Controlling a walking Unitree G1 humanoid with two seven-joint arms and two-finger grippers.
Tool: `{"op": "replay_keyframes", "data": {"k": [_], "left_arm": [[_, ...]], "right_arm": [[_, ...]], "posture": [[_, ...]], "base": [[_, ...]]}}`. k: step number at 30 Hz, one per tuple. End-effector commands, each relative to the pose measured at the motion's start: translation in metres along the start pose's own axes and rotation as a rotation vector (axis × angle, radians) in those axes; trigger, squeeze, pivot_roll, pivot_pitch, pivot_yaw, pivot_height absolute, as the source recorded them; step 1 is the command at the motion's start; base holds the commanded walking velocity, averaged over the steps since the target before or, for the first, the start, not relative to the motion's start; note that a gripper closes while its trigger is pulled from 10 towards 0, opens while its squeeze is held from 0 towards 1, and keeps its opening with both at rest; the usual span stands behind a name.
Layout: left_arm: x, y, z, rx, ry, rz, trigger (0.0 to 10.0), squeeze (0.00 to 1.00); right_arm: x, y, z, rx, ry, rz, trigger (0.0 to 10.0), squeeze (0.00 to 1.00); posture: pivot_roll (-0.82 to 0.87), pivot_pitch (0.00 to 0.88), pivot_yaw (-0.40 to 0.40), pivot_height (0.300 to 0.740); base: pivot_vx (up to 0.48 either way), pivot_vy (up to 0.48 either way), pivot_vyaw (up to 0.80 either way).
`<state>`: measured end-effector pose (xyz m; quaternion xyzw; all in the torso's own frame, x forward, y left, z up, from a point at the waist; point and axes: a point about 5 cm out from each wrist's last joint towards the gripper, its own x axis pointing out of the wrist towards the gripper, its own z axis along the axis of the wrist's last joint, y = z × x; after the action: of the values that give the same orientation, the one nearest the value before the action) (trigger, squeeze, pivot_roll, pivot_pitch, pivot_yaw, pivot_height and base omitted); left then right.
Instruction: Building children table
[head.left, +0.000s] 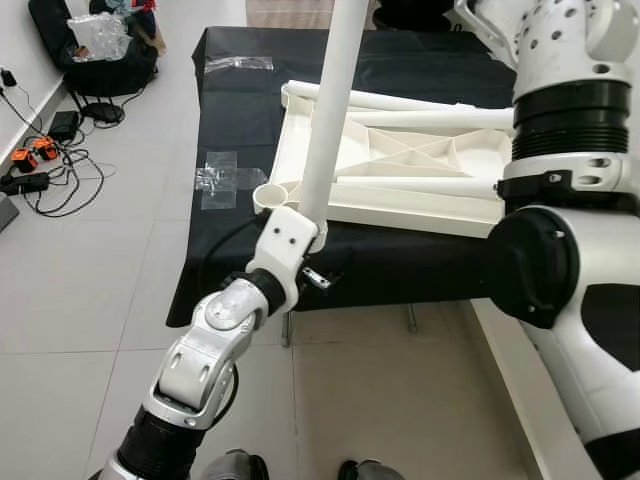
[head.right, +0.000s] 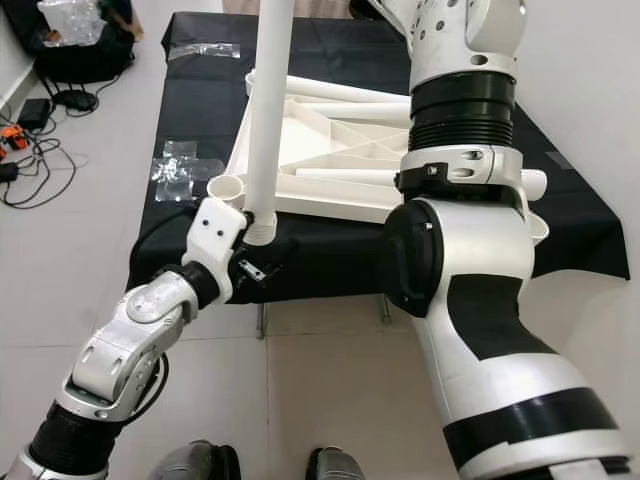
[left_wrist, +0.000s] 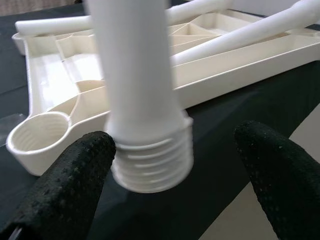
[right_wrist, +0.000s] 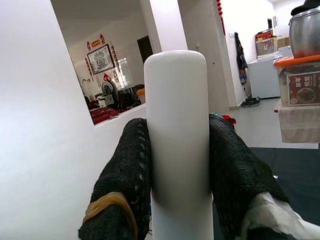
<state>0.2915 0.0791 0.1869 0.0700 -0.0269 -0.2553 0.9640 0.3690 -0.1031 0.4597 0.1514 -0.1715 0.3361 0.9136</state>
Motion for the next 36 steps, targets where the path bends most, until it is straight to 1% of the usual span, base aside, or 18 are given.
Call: {"op": "replay_keyframes", "data": {"k": [1,7,11,15,17,20,24,27,28,30,31,36], "left_arm": [[0.001,0.003,0.000,0.017,0.001,0.014,10.0,0.00],[0.002,0.009,0.001,0.031,0.003,0.039,10.0,0.00],[0.005,0.013,-0.004,0.025,0.008,0.048,10.0,0.00],[0.010,0.012,-0.006,0.024,0.017,0.046,10.0,0.00],[0.014,0.009,-0.009,0.001,0.023,0.031,10.0,0.00],[0.017,0.006,-0.011,-0.009,0.028,0.018,10.0,0.00],[0.018,0.005,-0.012,-0.008,0.030,0.016,10.0,0.00],[0.019,0.009,-0.013,-0.014,0.031,0.020,10.0,0.00],[0.019,0.012,-0.012,-0.005,0.021,0.029,3.3,0.00],[0.019,0.012,-0.012,-0.005,0.021,0.029,3.3,0.00],[0.019,0.015,-0.012,0.002,0.009,0.035,0.0,0.00],[0.020,0.015,-0.013,0.011,0.005,0.033,0.0,0.00]], "right_arm": [[-0.001,0.003,0.004,0.010,-0.014,0.010,0.0,0.00],[-0.002,0.005,0.003,0.019,-0.002,0.012,0.0,0.00],[-0.004,0.007,0.004,0.031,-0.003,0.015,0.0,0.00],[-0.005,0.008,0.004,0.028,0.001,0.018,0.0,0.00],[-0.004,0.008,0.003,0.030,0.002,0.018,0.0,0.00],[-0.004,0.010,0.003,0.036,0.002,0.022,0.0,0.00],[-0.004,0.011,0.004,0.039,0.002,0.027,0.0,0.00],[-0.004,0.014,0.005,0.043,-0.001,0.036,0.0,0.00],[-0.004,0.015,0.006,0.044,-0.003,0.039,0.0,0.00],[-0.004,0.015,0.006,0.044,-0.003,0.039,0.0,0.00],[-0.005,0.017,0.006,0.045,-0.003,0.042,0.0,0.00],[-0.005,0.018,0.007,0.044,-0.005,0.044,0.0,0.00]], "posture": [[-0.01,0.032,-0.067,0.740],[-0.02,0.031,-0.065,0.740],[-0.02,0.031,-0.065,0.740],[-0.01,0.029,-0.072,0.740],[-0.02,0.032,-0.060,0.740],[-0.02,0.031,-0.060,0.740],[-0.02,0.030,-0.059,0.740],[-0.02,0.029,-0.056,0.740],[-0.02,0.030,-0.054,0.740],[-0.02,0.030,-0.054,0.740],[-0.02,0.028,-0.053,0.740],[-0.03,0.023,-0.052,0.740]], "base": [[0.000,0.000,0.00],[0.000,0.000,0.00],[0.000,0.000,0.00],[0.000,0.000,0.00],[0.000,0.000,0.00],[0.000,0.000,0.00],[0.000,0.000,0.00],[0.000,0.000,0.00],[0.000,0.000,0.00],[0.000,0.000,0.00],[0.000,0.000,0.00],[0.000,0.000,0.00]]}}
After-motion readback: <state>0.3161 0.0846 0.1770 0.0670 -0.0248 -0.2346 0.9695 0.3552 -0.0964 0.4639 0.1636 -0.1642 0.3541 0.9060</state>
